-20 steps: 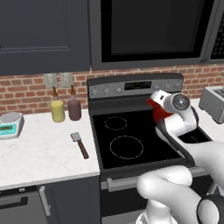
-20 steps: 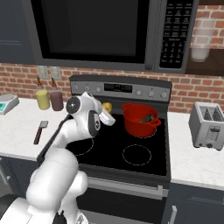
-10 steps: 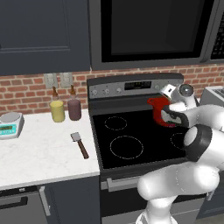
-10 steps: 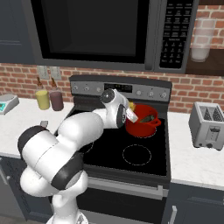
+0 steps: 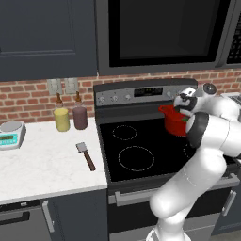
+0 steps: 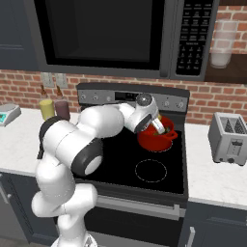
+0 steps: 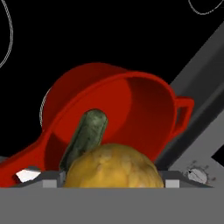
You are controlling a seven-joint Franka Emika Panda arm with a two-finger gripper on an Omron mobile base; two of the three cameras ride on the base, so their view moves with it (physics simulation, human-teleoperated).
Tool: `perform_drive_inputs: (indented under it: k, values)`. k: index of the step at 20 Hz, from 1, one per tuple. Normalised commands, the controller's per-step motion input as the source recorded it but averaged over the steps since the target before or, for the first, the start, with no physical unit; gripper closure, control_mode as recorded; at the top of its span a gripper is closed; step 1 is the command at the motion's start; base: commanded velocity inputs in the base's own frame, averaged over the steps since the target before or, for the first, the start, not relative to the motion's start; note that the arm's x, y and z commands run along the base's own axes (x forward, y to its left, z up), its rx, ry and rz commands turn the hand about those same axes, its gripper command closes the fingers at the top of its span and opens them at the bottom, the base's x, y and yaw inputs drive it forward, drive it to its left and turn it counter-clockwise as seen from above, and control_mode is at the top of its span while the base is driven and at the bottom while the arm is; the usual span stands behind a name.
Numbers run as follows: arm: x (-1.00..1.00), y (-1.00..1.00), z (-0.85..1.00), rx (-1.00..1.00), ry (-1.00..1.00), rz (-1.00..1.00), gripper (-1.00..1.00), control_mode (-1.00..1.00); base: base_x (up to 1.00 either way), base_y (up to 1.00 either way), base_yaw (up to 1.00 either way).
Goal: Put the cucumber and squash in the pot. Retrieve the spatula and lightly stir the vegetables in the pot.
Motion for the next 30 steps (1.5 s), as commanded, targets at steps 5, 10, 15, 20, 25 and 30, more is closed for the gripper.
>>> perform_drive_inputs:
  k: [5,10,15,20,25,30]
  values:
    - [0.49,-0.25,-0.31,0.02,0.14,0.03,1.0,-1.0,0.0,0.0,0.0]
    - [0.38,0.0,-0.25,0.0,0.04,0.03,1.0,-1.0,0.0,0.0,0.0]
    - [0.16,0.1,-0.34,0.0,0.02,0.04,1.0,-1.0,0.0,0.0,0.0]
    - [0.05,0.29,-0.17,-0.04,0.0,0.04,1.0,-1.0,0.0,0.0,0.0]
    - [0.22,0.41,-0.03,-0.1,0.0,0.06,1.0,-1.0,0.0,0.0,0.0]
    - [0.04,0.35,-0.12,-0.11,0.0,0.09,-1.0,-1.0,0.0,0.0,0.0]
